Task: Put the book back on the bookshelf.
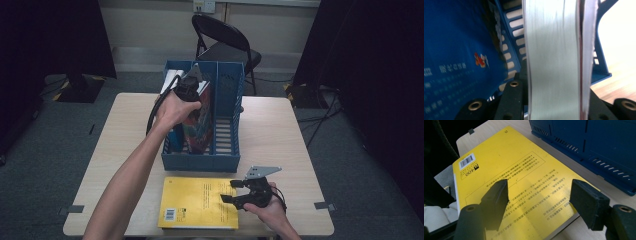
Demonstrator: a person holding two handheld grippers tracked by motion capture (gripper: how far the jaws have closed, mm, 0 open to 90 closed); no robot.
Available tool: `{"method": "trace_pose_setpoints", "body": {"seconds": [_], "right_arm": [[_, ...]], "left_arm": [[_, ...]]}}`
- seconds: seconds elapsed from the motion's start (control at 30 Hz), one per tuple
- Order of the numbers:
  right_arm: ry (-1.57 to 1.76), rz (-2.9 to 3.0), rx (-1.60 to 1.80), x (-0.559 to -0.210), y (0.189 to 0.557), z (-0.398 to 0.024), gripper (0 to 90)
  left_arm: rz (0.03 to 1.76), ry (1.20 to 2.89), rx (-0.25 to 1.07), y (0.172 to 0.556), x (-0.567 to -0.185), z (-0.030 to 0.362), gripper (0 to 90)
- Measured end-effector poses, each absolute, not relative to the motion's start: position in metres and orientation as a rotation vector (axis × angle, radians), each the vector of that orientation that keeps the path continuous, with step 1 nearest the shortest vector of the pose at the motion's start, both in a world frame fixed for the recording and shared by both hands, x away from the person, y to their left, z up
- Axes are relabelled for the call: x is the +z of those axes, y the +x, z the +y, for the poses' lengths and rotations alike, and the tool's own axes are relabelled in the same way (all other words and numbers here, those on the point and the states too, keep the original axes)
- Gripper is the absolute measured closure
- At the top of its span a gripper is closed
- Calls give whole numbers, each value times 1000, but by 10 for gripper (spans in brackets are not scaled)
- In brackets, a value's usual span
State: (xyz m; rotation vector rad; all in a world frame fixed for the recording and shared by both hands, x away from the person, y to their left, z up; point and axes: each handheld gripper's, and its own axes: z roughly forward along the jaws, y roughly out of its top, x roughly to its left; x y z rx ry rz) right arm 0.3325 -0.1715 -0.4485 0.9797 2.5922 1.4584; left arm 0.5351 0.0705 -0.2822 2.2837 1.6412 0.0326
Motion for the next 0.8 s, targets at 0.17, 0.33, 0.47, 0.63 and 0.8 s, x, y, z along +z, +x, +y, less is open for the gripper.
{"method": "trace_pose_setpoints", "body": {"seconds": [0.17, 0.33, 0.47, 0.63, 0.8], "right_arm": [[983, 2588, 1467, -449, 333, -172, 303], [980, 2590, 1468, -449, 333, -172, 301], [981, 2593, 1472, -449, 333, -173, 302], [978, 2594, 1475, -449, 333, -173, 302], [979, 2593, 1476, -450, 333, -174, 302]], "left_arm": [[1659, 2243, 103, 540, -279, 68, 744], [1690, 2236, 129, 549, -281, 63, 744], [1705, 2229, 164, 554, -281, 59, 744], [1742, 2196, 180, 561, -283, 60, 744], [1782, 2169, 198, 566, -286, 60, 743]]}}
